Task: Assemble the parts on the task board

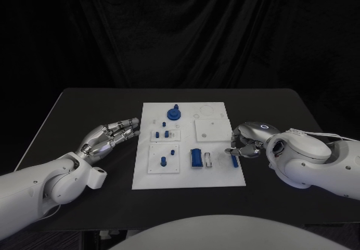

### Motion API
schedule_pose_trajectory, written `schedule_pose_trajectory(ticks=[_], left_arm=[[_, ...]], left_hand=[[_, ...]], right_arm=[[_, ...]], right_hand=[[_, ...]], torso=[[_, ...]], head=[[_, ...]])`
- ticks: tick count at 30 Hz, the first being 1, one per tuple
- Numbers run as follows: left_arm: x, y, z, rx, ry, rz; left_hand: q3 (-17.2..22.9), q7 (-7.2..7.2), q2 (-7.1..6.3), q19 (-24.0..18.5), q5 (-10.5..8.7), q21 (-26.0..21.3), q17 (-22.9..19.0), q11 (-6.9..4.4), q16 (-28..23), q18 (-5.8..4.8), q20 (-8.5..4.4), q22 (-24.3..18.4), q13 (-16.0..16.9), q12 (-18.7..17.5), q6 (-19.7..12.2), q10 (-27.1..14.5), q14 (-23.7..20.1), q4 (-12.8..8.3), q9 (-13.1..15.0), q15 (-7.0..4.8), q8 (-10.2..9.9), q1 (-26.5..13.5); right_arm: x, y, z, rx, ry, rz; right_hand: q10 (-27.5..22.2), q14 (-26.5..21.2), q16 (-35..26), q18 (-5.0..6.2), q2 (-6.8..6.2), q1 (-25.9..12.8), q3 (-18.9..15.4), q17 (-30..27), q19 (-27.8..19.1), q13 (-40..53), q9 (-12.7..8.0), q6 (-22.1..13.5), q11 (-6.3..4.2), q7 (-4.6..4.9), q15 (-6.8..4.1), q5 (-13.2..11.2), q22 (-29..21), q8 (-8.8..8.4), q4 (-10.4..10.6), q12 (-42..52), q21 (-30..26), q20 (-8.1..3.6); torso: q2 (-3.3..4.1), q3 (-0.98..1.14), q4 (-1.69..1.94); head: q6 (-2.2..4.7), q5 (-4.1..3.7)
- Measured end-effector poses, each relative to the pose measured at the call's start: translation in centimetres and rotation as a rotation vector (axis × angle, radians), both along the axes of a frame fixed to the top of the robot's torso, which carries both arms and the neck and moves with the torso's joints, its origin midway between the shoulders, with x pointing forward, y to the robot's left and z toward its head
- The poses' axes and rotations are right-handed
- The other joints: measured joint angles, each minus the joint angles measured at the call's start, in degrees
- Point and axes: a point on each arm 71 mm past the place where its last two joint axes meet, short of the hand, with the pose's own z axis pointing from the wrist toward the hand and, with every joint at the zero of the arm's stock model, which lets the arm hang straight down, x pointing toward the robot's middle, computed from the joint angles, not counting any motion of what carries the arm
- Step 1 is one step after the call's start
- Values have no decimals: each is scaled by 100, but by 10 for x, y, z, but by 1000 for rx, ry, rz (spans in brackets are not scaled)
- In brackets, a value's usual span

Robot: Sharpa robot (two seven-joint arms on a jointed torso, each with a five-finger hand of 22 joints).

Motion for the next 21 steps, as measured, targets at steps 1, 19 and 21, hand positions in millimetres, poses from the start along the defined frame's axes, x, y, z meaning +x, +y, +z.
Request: schedule_pose_trajectory(ticks=[1, 19, 21], left_arm=[[0, 0, 0, 0, 0, 0], [1, -1, -1, 0, 0, -1], [1, -1, -1, 0, 0, -1]], left_hand=[[0, 0, 0, 0, 0, 0, 0, 0, 0, 0, 0, 0, 0, 0, 0, 0, 0, 0, 0, 0, 0, 0], [0, 0, 0, 20, 0, 0, 0, 0, 0, 1, -21, 0, 0, 0, 0, 0, 0, 0, 0, 0, 0, 0], [0, 0, 0, 20, 0, 0, 0, 0, 0, 0, -21, 0, 0, 0, 0, 0, 0, 0, 0, 0, 0, 0]], right_arm=[[0, 0, -1, -7, 3, -1], [-6, -3, -20, -87, 64, -19], [-7, -3, -22, -96, 67, -21]], right_hand=[[0, 0, 0, 0, 13, -60, -11, 0, 0, 0, 21, -48, 0, 4, 0, -20, 0, 4, 11, 0, 0, 0], [0, 0, -40, 1, 86, -318, -23, -1, 0, -1, 146, -113, 0, 8, 0, 122, -1, 27, 24, 0, -62, 0], [0, 0, -40, 1, 65, -338, -23, -1, 0, -1, 151, -147, 0, 6, 0, 157, -1, 27, 24, 0, -62, 0]], torso=[[0, 1, -1], [-3, 4, -2], [-3, 4, -2]], head=[[0, -6], [0, -63], [0, -63]])
